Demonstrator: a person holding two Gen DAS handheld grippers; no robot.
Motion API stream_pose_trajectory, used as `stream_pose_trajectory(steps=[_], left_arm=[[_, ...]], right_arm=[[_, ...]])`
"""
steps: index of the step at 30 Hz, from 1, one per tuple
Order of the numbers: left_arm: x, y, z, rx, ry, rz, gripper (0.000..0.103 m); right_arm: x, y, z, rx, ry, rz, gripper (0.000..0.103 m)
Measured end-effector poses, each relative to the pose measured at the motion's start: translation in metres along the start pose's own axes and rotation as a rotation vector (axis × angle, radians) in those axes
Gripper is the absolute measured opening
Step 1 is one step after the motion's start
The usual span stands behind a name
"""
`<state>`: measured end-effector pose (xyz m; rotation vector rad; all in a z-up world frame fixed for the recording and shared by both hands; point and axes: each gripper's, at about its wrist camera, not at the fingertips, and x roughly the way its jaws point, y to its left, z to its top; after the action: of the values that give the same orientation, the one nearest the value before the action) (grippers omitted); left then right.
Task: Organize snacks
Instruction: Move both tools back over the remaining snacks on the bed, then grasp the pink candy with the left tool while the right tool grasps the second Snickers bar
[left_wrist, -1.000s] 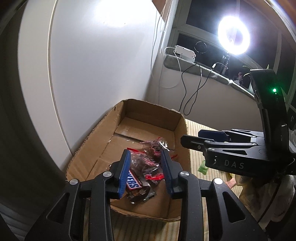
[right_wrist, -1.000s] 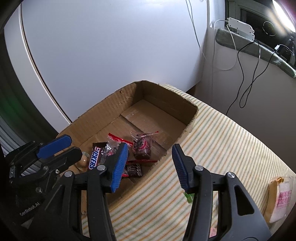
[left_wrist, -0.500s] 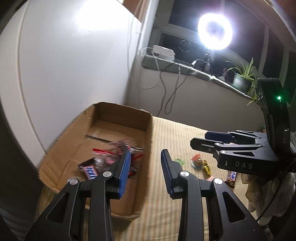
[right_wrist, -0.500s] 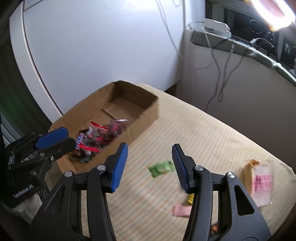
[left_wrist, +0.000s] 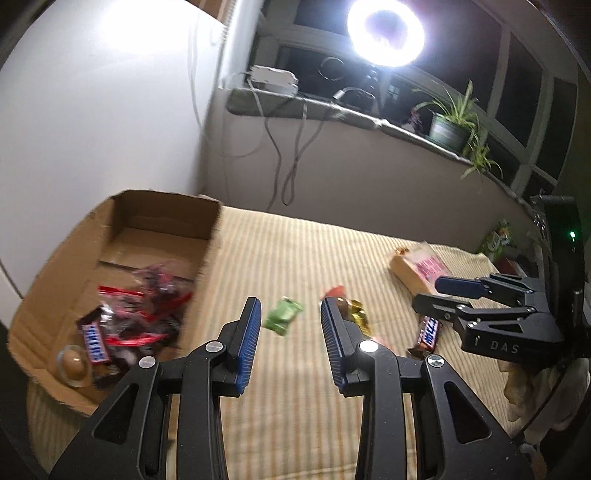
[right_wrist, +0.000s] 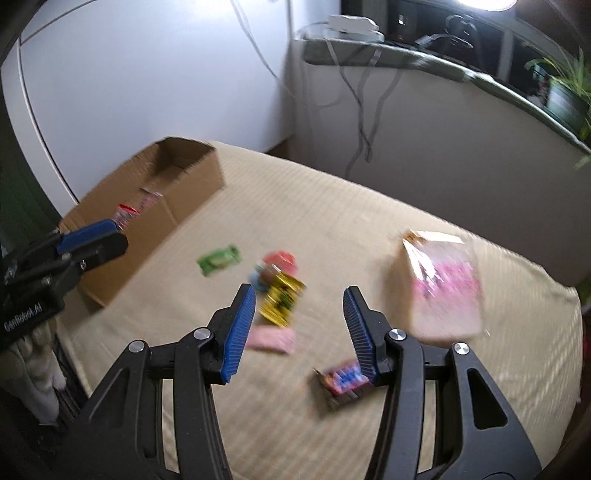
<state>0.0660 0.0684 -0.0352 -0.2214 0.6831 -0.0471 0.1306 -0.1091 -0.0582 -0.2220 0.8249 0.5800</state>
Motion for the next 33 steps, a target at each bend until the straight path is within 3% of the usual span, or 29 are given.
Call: stream_pose_trajectory(steps=[7,13,18,20,21,25,33], left_arm=[[0.022,-0.027,-0.010,0.051,0.068,-0.074,0.038],[0.047,-0.039,-0.018,0.066,0.159,-0.149,0.038],[0.066,-0.038,-0.019,0.058,0.220,-0.187,0.038],[0.071,-0.037,-0.020,0.057,0.239,-0.200,0.038],[0.073,-0.036,-0.020,0.058,0.246,-0.203,0.038],[0.082,-0.033,-0.019,0.064,0.268,-0.215,0.038],[0.095,-0.050,-0.026,0.181,0.297,-0.200,0.038]], right_arm=[[0.000,-0.037,-0.038,0.103,0.062,-0.044,0.052],[0.008,-0.051,-0.058,0.170,0.121,-0.005,0.052],[0.021,-0.059,-0.060,0.253,0.155,0.039,0.054],[0.025,-0.065,-0.059,0.296,0.162,0.061,0.070],[0.026,-0.066,-0.058,0.311,0.161,0.061,0.071],[0.033,-0.069,-0.052,0.343,0.158,0.062,0.071],[0.051,-0.064,-0.045,0.362,0.175,0.009,0.071]])
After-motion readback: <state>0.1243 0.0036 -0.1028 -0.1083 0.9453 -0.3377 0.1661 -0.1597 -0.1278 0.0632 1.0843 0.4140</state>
